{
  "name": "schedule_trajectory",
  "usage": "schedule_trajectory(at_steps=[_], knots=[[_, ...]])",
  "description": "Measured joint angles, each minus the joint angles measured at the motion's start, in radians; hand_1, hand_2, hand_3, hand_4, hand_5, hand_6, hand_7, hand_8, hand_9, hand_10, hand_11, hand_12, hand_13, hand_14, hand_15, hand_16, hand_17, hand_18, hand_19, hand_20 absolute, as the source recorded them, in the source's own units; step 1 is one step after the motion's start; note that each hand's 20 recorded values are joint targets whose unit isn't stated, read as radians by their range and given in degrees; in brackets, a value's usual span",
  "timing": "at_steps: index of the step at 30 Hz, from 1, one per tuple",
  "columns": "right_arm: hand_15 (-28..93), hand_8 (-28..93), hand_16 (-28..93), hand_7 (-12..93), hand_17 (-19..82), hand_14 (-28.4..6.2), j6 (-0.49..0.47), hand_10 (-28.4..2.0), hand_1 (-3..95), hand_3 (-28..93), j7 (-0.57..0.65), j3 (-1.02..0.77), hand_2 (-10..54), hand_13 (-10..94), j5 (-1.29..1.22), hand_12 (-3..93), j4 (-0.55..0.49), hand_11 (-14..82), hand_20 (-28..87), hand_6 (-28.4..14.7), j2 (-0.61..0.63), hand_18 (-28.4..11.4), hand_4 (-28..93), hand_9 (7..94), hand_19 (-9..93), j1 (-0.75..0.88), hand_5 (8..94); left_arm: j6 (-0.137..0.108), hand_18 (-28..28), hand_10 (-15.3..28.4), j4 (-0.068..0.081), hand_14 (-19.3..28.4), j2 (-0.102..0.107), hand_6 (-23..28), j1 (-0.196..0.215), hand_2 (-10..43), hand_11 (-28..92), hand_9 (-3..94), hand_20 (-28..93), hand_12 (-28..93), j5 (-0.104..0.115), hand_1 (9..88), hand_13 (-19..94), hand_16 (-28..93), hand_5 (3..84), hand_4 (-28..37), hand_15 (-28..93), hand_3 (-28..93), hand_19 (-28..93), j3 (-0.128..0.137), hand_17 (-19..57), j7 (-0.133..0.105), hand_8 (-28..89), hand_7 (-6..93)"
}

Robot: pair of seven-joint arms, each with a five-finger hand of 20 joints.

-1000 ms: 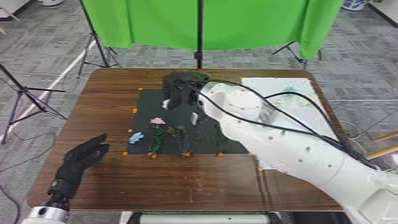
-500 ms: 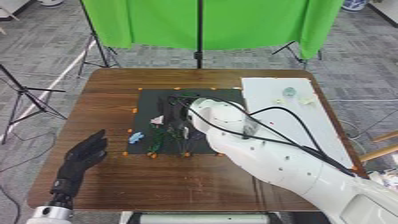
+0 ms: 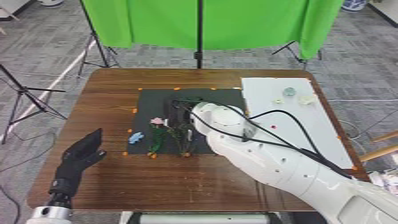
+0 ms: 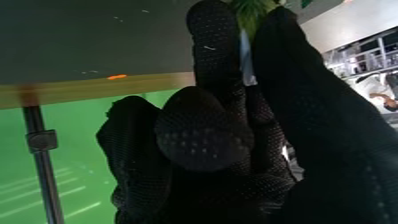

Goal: Arrange flowers

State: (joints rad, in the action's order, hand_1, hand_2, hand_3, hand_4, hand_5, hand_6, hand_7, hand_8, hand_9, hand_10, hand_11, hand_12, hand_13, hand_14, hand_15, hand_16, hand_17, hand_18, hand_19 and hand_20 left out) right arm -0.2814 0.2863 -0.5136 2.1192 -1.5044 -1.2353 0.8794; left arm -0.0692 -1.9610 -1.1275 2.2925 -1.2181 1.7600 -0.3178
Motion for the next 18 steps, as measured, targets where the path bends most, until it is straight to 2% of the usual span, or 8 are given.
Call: schedule_trajectory(at_steps=[10, 13, 18], knots=[[61, 5, 37, 23, 60, -1.6, -0.034, -9.4, 43.1, 75, -0.001, -0.008, -9.5, 87, 0.003, 31.9, -0.009, 15.3, 61, 2.7, 0.01, -14.8, -20, 77.0, 93, 0.0, 68.1, 0.013, 9.6, 9.8, -0.002, 13.7, -0.001, 3.8, 0.002, -9.5, 9, 31.9, 19, 17, -0.006, 37.2, 28, 4, 36.6, -15.8, 7, 60, 2, 0.009, 8.9, 0.02, -3, 6.5], [59, -2, 37, 22, 60, -1.6, -0.05, -10.4, 40.6, 77, -0.003, -0.013, -9.5, 88, 0.006, 24.9, -0.017, 19.0, 61, 3.7, 0.016, -14.7, -21, 74.5, 93, 0.0, 66.3, 0.015, 9.7, 9.9, -0.003, 13.7, -0.001, 3.7, 0.002, -9.5, 9, 32.1, 19, 17, -0.007, 37.2, 28, 4, 36.6, -15.8, 7, 60, 2, 0.01, 8.5, 0.023, -3, 6.6], [59, -10, 37, 21, 60, -1.6, -0.075, -10.7, 39.2, 78, -0.005, -0.019, -9.5, 88, 0.011, 23.2, -0.028, 19.0, 61, 4.1, 0.023, -14.8, -21, 72.7, 93, 0.0, 64.5, 0.018, 10.2, 9.9, -0.006, 13.9, -0.001, 3.5, 0.003, -9.5, 10, 32.5, 18, 17, -0.008, 36.9, 29, 4, 36.9, -15.7, 7, 60, 2, 0.012, 7.9, 0.026, -4, 7.2]])
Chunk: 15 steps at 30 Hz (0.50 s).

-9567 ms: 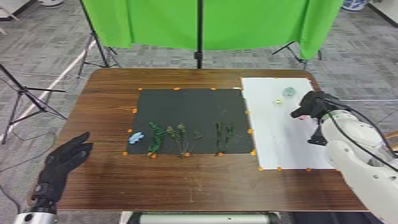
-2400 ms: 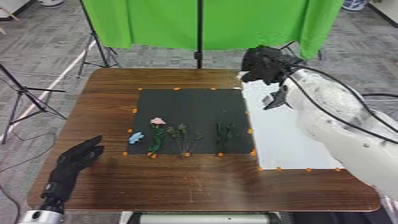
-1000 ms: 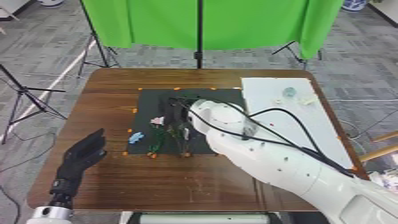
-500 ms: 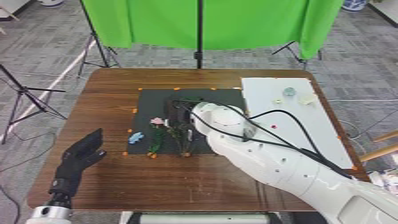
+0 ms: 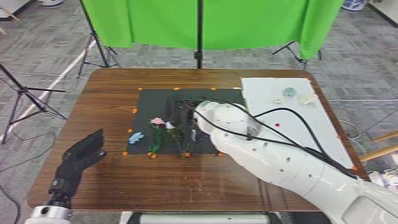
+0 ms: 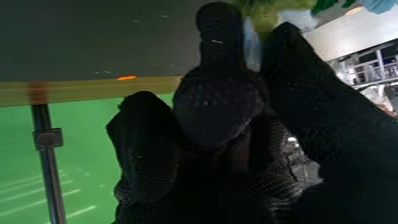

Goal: Arrange flowers

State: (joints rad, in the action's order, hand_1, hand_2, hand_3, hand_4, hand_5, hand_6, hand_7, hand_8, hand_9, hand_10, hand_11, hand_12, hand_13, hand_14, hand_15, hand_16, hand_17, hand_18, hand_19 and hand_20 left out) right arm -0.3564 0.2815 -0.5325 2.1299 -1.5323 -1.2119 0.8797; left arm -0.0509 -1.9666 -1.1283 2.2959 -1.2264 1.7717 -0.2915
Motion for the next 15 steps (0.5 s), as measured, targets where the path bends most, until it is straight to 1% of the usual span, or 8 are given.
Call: schedule_trajectory(at_steps=[9, 15], knots=[[56, -11, 36, 19, 59, -1.9, -0.026, -12.0, 38.7, 75, -0.004, -0.018, -9.5, 88, -0.002, 21.7, -0.027, 16.2, 59, 4.4, 0.013, -15.1, -20, 71.2, 93, 0.004, 62.3, 0.005, 10.2, 10.3, -0.002, 14.1, 0.001, 3.7, 0.001, -9.5, 11, 33.0, 18, 17, -0.002, 36.2, 30, 4, 37.6, -16.0, 8, 60, 2, 0.002, 7.7, 0.008, -5, 9.2], [54, -11, 37, 18, 58, -2.3, -0.072, -12.8, 38.0, 72, -0.005, -0.075, -9.5, 87, -0.019, 21.6, -0.096, 15.5, 58, 4.1, 0.039, -15.6, -19, 70.0, 93, 0.017, 60.6, 0.007, 10.2, 10.5, -0.009, 14.1, 0.001, 3.8, 0.008, -9.5, 13, 33.4, 18, 16, -0.004, 36.0, 30, 4, 38.0, -16.3, 8, 60, 2, 0.008, 7.8, 0.011, -5, 10.0]])
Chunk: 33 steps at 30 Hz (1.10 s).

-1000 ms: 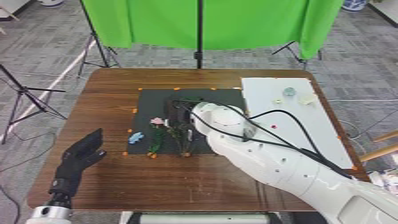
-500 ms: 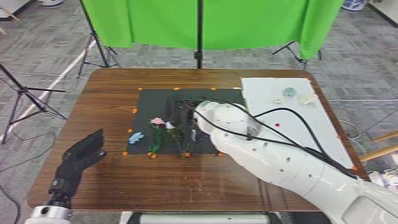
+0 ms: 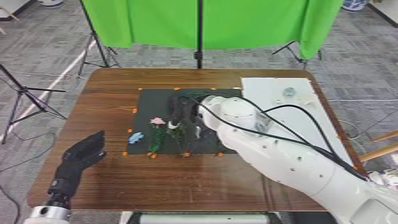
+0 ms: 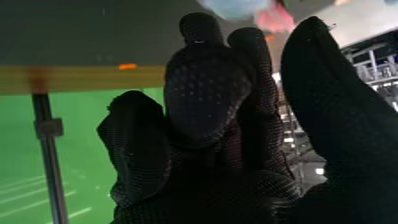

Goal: Arrange flowers

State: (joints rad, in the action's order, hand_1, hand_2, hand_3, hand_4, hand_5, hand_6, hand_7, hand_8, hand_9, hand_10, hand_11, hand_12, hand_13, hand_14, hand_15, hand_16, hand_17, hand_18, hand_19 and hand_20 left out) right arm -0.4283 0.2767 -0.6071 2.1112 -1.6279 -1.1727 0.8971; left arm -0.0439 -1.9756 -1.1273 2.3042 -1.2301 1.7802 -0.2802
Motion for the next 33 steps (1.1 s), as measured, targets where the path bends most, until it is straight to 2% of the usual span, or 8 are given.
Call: schedule_trajectory(at_steps=[4, 8, 14, 17, 24, 33], knots=[[56, -10, 37, 15, 57, -3.3, 0.028, -13.9, 34.9, 70, 0.001, -0.05, -9.5, 86, -0.012, 22.1, -0.073, 15.2, 59, 1.6, 0.044, -16.3, -17, 69.3, 93, 0.002, 58.3, 0.0, 10.2, 10.6, -0.005, 14.3, 0.0, 3.8, 0.008, -9.5, 13, 33.5, 18, 16, 0.0, 35.9, 30, 4, 38.2, -16.5, 8, 60, 2, 0.007, 7.8, 0.002, -5, 10.4], [57, -8, 37, 12, 56, -4.7, 0.143, -15.5, 32.3, 66, 0.025, -0.104, -9.5, 84, -0.009, 22.2, -0.1, 14.6, 59, -0.9, 0.098, -16.8, -15, 68.0, 93, -0.004, 55.3, 0.0, 10.3, 10.5, -0.01, 14.4, 0.0, 4.0, 0.015, -9.5, 14, 33.6, 18, 15, -0.001, 35.8, 31, 4, 38.3, -16.7, 8, 60, 2, 0.013, 7.8, 0.002, -5, 10.6], [58, -7, 36, 11, 56, -6.2, 0.163, -16.8, 27.5, 64, 0.187, -0.257, -9.5, 84, -0.01, 22.6, -0.093, 14.7, 58, -2.1, 0.17, -17.4, -12, 68.8, 93, 0.01, 55.9, 0.0, 10.3, 10.8, -0.015, 14.3, -0.001, 4.0, 0.022, -9.5, 14, 33.8, 18, 15, -0.001, 35.7, 31, 4, 38.4, -17.0, 8, 60, 2, 0.015, 7.8, 0.006, -6, 10.8], [59, -7, 36, 11, 56, -6.3, 0.165, -16.6, 27.5, 63, 0.233, -0.288, -9.5, 84, 0.007, 22.9, -0.042, 15.9, 58, -2.0, 0.208, -17.5, -12, 70.0, 93, 0.011, 56.7, 0.0, 10.3, 10.8, -0.016, 14.4, -0.001, 4.0, 0.023, -9.5, 15, 33.9, 18, 15, -0.001, 35.6, 31, 4, 38.5, -17.1, 8, 60, 2, 0.017, 7.8, 0.009, -6, 10.7], [60, -8, 35, 13, 57, -5.8, 0.163, -15.7, 30.9, 64, 0.251, -0.306, -9.5, 85, 0.064, 23.2, 0.137, 18.1, 58, -0.9, 0.243, -17.6, -12, 72.4, 93, 0.036, 59.1, 0.0, 10.3, 10.8, -0.017, 14.4, -0.001, 3.9, 0.023, -9.5, 15, 34.0, 18, 15, -0.003, 35.5, 31, 4, 38.5, -17.2, 8, 60, 2, 0.019, 7.8, 0.01, -6, 10.9], [60, -8, 35, 14, 57, -5.4, 0.165, -15.2, 32.4, 65, 0.278, -0.304, -9.5, 85, 0.084, 23.3, 0.165, 19.3, 58, 0.0, 0.267, -17.5, -13, 73.7, 93, 0.103, 60.2, 0.003, 10.3, 10.8, -0.017, 14.4, -0.009, 3.8, 0.024, -9.5, 15, 34.1, 18, 15, -0.007, 35.3, 31, 4, 38.5, -17.2, 8, 60, 2, 0.019, 7.7, 0.01, -6, 11.1]])
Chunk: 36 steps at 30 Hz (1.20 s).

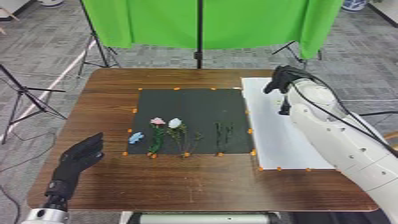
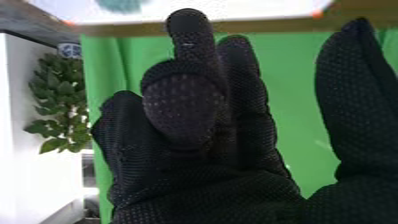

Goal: Arrange flowers

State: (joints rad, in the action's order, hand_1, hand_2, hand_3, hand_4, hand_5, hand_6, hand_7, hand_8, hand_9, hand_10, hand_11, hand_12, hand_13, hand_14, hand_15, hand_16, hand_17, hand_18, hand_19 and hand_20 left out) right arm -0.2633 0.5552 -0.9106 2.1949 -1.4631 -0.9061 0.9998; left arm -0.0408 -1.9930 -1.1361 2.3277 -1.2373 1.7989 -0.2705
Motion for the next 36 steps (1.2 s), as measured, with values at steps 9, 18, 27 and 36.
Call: schedule_trajectory(at_steps=[9, 18, 27, 36], knots=[[60, -9, 35, 16, 58, -3.4, -0.013, -12.7, 42.0, 67, 0.006, -0.008, -9.5, 86, 0.023, 23.1, 0.002, 20.6, 58, 1.4, 0.017, -16.9, -16, 74.4, 93, 0.051, 60.6, 0.006, 10.3, 10.9, -0.001, 14.4, -0.004, 3.9, 0.001, -9.5, 15, 34.2, 18, 15, -0.001, 35.1, 31, 4, 38.5, -17.1, 8, 60, 2, 0.001, 7.7, 0.002, -6, 11.0], [62, 7, 36, 24, 63, -1.2, 0.139, -8.0, 60.8, 57, 0.005, 0.008, -9.5, 91, 0.023, 40.4, 0.024, 8.6, 62, 0.8, 0.019, -14.9, -19, 90.5, 93, 0.098, 77.4, 0.009, 10.3, 10.9, -0.002, 14.4, -0.007, 3.9, 0.003, -9.5, 15, 34.3, 18, 15, -0.001, 35.1, 31, 4, 38.5, -17.3, 8, 60, 2, 0.002, 7.6, 0.004, -6, 10.9], [62, 8, 37, 24, 65, -0.9, 0.401, -8.3, 63.6, 57, 0.006, 0.052, -9.5, 92, -0.041, 41.8, 0.032, 10.2, 63, -0.5, 0.026, -14.9, -19, 93.3, 93, 0.123, 81.7, 0.009, 10.3, 11.0, -0.003, 14.5, -0.008, 3.8, 0.006, -9.5, 15, 34.4, 18, 15, -0.001, 35.2, 31, 4, 38.6, -17.1, 8, 59, 2, 0.003, 7.6, 0.004, -6, 11.0], [62, 9, 37, 23, 65, -0.7, 0.468, -8.5, 63.7, 56, 0.011, 0.025, -9.5, 93, -0.198, 42.2, -0.166, 9.7, 63, -0.9, 0.075, -14.8, -18, 93.5, 93, 0.126, 81.9, 0.01, 10.2, 11.0, -0.005, 14.5, -0.008, 3.9, 0.008, -9.5, 15, 34.4, 18, 15, -0.001, 35.0, 31, 4, 38.6, -17.4, 8, 60, 2, 0.009, 7.5, 0.007, -6, 11.0]])
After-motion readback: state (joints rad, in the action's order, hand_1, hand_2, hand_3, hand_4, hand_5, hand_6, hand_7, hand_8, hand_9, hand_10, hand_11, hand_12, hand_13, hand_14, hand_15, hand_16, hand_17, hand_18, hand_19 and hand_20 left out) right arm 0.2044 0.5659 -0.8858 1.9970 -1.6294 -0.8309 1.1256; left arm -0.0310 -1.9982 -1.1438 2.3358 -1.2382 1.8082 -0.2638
